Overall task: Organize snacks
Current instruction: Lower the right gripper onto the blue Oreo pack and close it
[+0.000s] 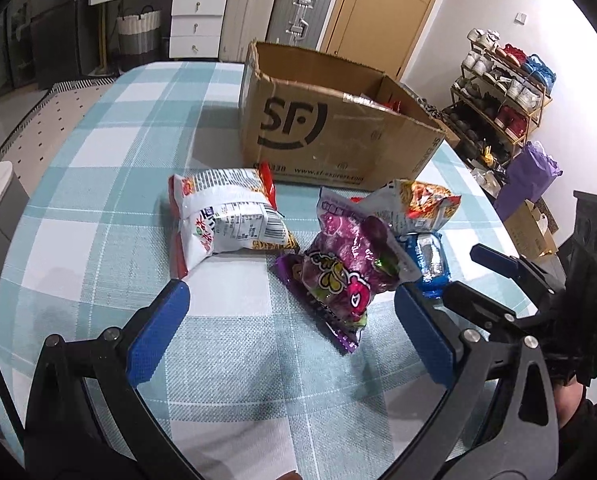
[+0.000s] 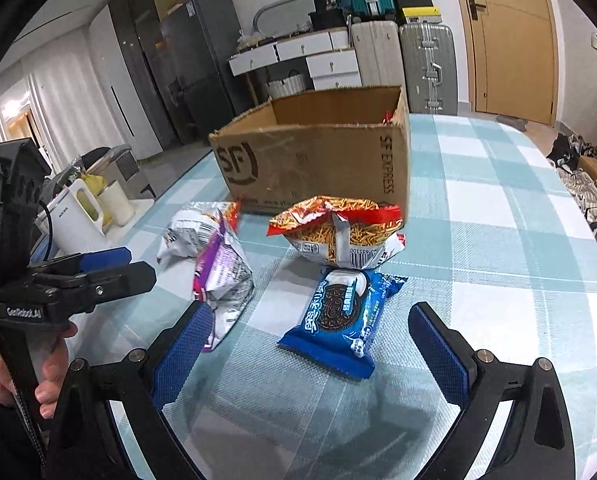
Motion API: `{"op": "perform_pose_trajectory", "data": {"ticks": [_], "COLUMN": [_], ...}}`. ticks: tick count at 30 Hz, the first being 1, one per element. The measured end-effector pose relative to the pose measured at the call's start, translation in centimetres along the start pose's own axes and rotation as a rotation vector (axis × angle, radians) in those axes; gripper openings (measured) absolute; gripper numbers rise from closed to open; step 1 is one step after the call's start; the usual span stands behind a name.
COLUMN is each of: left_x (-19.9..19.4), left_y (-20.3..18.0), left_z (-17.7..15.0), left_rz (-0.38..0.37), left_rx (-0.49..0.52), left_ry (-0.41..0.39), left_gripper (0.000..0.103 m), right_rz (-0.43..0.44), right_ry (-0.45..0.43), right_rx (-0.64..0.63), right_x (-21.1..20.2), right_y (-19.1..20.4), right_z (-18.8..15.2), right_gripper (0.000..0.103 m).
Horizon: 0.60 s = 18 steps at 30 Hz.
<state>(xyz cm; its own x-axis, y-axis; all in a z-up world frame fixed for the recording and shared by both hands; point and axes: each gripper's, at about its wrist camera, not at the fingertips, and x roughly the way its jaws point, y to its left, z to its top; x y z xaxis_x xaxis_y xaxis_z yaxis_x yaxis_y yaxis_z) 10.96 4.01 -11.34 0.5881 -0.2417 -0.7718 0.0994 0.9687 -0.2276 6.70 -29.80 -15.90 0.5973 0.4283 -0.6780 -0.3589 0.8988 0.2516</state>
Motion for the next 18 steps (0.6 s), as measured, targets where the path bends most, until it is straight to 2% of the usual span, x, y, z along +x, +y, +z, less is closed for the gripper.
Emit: {"op": "perform_pose_trajectory", "data": {"ticks": [10,13,15,16,18], "left_x": [2.5,3.1,3.4,3.6,3.8], "left_y": [1.1,1.4,1.7,1.8,1.9], "left_z": [0.5,0.8,0.8,0.9,0.8], "left_rz": [-0.013,-0.017,-0.021,-0.023,-0.025], "left_rx": [-0.026,-0.032,-0.036,-0.038,-0.041], "left_ry": [0.036,0.045,0.05,0.053,0.059], "left_gripper": [0.102,0.102,0.102,0.102,0.102], "right_rz": [-0.018,-0.032,-0.031,-0.033,-0.06], "right_ry": [0.065,0.107,0.129,0.133,0.131], "right_rx": [0.003,-0.011,-0.002,0.001,-0.025], "right_x": [3.3,4.4,5.1,5.2,5.3], "right_y": [-0.6,-0.6,-0.8,-0.9,-0.8], "right_z": [0.6,0.6,0.4,0.3,0.3], "right_gripper": [0.099,0.082,0.078,0.073,0.053]}}
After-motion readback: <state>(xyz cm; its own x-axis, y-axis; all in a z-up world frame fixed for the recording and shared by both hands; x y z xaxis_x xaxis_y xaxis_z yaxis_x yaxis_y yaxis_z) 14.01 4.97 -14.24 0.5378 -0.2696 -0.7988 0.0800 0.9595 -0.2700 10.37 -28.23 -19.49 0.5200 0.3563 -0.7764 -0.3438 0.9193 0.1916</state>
